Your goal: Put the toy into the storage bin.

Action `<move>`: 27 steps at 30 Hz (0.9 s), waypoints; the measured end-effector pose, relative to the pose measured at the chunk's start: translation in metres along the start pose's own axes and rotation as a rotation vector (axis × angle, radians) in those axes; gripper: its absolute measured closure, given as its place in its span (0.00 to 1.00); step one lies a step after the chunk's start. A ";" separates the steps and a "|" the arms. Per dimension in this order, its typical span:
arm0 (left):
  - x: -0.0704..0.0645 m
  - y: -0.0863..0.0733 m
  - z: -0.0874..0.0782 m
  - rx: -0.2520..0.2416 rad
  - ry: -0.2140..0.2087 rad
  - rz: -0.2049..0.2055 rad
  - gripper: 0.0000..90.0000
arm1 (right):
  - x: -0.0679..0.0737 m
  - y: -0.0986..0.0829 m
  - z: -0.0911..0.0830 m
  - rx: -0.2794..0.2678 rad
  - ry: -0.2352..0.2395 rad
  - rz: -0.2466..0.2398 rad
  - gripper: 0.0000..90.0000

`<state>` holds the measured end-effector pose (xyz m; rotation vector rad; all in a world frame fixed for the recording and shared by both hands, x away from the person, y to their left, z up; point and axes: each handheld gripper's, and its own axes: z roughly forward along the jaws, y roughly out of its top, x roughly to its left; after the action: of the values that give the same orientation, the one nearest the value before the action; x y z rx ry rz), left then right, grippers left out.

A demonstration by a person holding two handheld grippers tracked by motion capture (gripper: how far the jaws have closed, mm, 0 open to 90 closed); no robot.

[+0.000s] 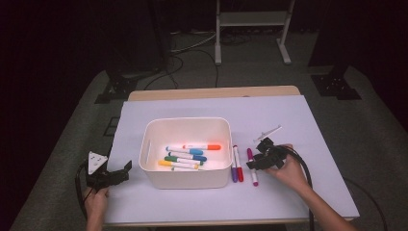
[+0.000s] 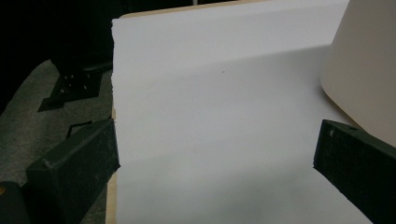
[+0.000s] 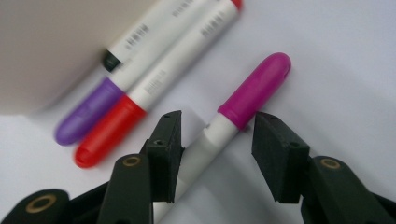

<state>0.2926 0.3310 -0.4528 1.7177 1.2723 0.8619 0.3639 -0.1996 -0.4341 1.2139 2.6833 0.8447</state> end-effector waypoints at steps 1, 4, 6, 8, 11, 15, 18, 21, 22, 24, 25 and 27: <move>0.000 0.000 0.000 0.000 0.000 0.001 0.00 | -0.002 -0.002 -0.002 0.002 -0.020 -0.001 0.60; 0.000 0.000 0.000 0.001 0.001 0.000 0.00 | -0.005 -0.008 -0.005 0.012 -0.072 0.000 0.65; 0.000 0.000 0.000 0.001 0.001 0.001 0.00 | -0.007 -0.012 -0.008 0.009 -0.093 0.004 0.72; 0.000 0.000 0.000 0.003 0.001 0.001 0.00 | -0.009 -0.014 -0.009 0.003 -0.104 0.011 0.77; 0.000 0.000 0.000 0.001 0.001 0.002 0.00 | -0.010 -0.016 -0.009 -0.004 -0.128 0.002 0.83; 0.000 0.000 0.000 0.002 0.000 0.000 0.00 | -0.011 -0.015 -0.010 0.003 -0.120 0.010 0.84; 0.000 0.000 0.000 0.003 0.001 0.001 0.00 | -0.015 -0.015 -0.012 0.001 -0.086 0.033 0.84; 0.000 0.000 0.000 0.003 0.001 0.001 0.00 | -0.016 -0.015 -0.015 -0.016 -0.030 0.059 0.84; 0.000 0.000 0.000 0.004 0.001 0.000 0.00 | -0.017 -0.015 -0.017 -0.018 -0.009 0.063 0.84; 0.000 0.000 0.000 0.003 0.002 0.001 0.00 | -0.016 -0.013 -0.020 -0.023 0.010 0.065 0.84; 0.000 0.000 0.000 0.003 0.001 0.002 0.00 | -0.015 -0.011 -0.024 -0.031 0.029 0.067 0.84; 0.000 0.000 0.000 0.003 0.001 0.001 0.00 | -0.014 -0.008 -0.029 -0.046 0.056 0.075 0.84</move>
<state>0.2930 0.3311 -0.4528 1.7207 1.2743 0.8614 0.3598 -0.2270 -0.4157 1.3070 2.6609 0.9588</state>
